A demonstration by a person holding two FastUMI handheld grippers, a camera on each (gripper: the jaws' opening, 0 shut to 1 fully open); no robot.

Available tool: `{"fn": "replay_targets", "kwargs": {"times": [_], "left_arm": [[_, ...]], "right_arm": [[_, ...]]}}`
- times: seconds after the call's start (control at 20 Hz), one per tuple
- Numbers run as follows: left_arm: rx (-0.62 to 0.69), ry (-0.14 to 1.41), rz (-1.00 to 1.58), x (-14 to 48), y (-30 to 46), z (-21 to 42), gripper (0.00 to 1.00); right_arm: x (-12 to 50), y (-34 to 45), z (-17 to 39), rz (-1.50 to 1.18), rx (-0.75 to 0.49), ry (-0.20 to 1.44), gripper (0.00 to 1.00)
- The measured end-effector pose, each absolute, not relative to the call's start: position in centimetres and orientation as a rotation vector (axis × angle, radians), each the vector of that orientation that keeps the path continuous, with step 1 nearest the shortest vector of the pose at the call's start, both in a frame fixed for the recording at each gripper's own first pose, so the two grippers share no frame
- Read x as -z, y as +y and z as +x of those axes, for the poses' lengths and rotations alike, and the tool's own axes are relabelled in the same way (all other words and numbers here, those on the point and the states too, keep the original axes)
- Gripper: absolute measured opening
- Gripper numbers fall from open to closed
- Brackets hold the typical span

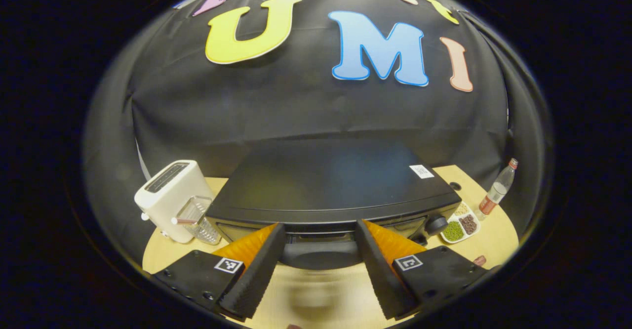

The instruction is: Open the electric oven with the left hand, put the food in, and close the electric oven.

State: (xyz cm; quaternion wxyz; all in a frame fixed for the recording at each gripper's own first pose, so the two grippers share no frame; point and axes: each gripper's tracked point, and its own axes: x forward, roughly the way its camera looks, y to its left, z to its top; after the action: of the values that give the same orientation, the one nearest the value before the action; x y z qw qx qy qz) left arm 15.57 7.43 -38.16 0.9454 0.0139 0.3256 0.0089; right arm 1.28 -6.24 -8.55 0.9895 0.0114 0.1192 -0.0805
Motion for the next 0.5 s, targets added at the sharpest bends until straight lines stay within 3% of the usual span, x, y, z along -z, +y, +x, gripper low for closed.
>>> {"fn": "replay_targets", "kwargs": {"times": [0.05,0.1,0.15,0.25,0.5], "left_arm": [[-0.015,0.666,0.031,38.2,7.4,15.2,0.99],[-0.014,0.666,0.032,38.2,7.3,14.8,0.96],[-0.014,0.665,0.031,38.3,7.3,14.4,0.99],[-0.012,0.669,0.032,38.4,7.3,13.4,0.96],[-0.009,0.690,0.022,39.0,7.0,10.9,0.99]], "right_arm": [[8.5,-6.2,1.2,0.024,0.160,0.238,0.99],[8.4,-6.0,1.2,0.025,0.159,0.238,0.99],[8.5,-5.8,1.0,0.025,0.154,0.238,0.99],[8.6,-5.6,0.9,0.019,0.151,0.238,0.99],[9.0,-4.7,1.0,-0.006,0.130,0.247,0.99]]}}
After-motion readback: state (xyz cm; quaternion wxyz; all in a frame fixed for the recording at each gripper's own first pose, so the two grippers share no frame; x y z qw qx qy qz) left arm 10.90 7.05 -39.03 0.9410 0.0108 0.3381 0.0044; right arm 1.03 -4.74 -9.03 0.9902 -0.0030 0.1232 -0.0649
